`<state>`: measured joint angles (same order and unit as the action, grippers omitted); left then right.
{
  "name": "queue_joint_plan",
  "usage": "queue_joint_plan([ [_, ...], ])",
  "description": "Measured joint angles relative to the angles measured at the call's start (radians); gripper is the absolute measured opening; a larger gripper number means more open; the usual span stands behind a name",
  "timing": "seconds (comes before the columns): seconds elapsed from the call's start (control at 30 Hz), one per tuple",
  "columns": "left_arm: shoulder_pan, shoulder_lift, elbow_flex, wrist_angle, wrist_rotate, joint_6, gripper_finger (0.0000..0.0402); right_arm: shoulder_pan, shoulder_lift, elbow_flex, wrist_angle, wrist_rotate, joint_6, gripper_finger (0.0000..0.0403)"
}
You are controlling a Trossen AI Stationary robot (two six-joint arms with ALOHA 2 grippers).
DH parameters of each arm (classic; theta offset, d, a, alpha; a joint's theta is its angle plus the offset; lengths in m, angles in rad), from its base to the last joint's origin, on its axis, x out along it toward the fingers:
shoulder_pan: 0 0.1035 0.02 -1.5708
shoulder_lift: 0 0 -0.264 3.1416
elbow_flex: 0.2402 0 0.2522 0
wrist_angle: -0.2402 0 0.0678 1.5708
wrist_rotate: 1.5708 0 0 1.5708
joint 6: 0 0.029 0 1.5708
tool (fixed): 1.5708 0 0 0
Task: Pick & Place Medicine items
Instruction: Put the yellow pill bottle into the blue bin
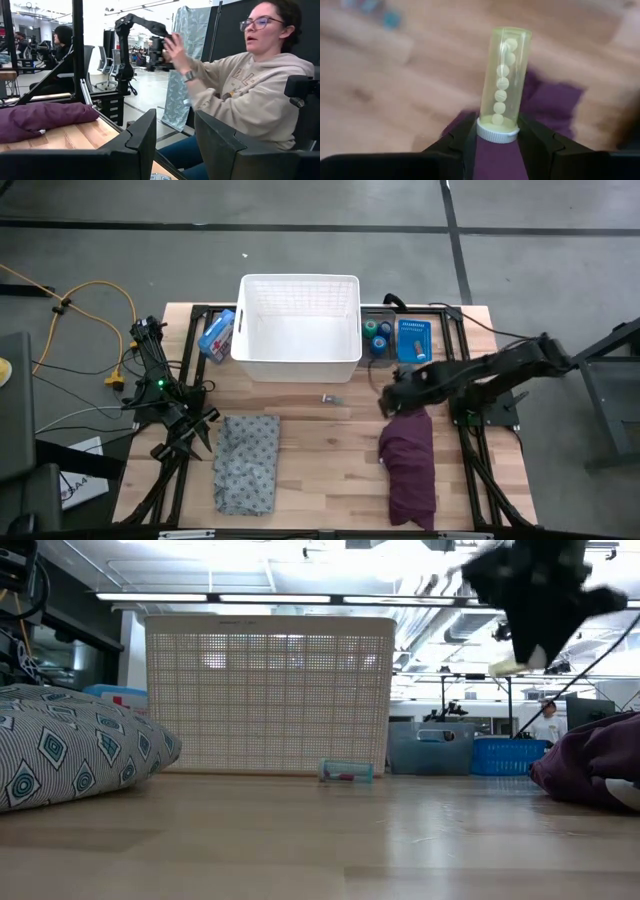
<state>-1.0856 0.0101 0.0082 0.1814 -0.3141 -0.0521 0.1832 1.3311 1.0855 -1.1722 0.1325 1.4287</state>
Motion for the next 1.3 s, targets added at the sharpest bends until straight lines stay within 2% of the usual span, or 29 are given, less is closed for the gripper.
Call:
queue_joint_plan([
  [0.13, 0.0, 0.0, 0.0, 0.0, 0.0, 0.0, 0.0127, -0.16, -0.109, -0.101, -0.001, 0.026, -0.088, 0.0116],
  [0.23, 0.0, 0.0, 0.0, 0.0, 0.0, 0.0, 0.0127, -0.308, -0.142, -0.128, -0.001, 0.038, -0.181, 0.0116],
  [0.4, 0.0, 0.0, 0.0, 0.0, 0.0, 0.0, 0.0127, -0.532, -0.118, -0.129, 0.033, 0.052, -0.369, 0.0117],
  [0.57, 0.0, 0.0, 0.0, 0.0, 0.0, 0.0, 0.0127, -0.684, -0.05, -0.129, 0.134, 0.047, -0.514, 0.0117],
  [0.93, 0.0, 0.0, 0.0, 0.0, 0.0, 0.0, 0.0127, -0.876, 0.069, -0.129, 0.208, 0.024, -0.699, 0.0117],
  [1.3, 0.0, 0.0, 0.0, 0.0, 0.0, 0.0, 0.0127, -0.959, 0.183, -0.129, 0.262, 0.019, -0.772, 0.0117],
])
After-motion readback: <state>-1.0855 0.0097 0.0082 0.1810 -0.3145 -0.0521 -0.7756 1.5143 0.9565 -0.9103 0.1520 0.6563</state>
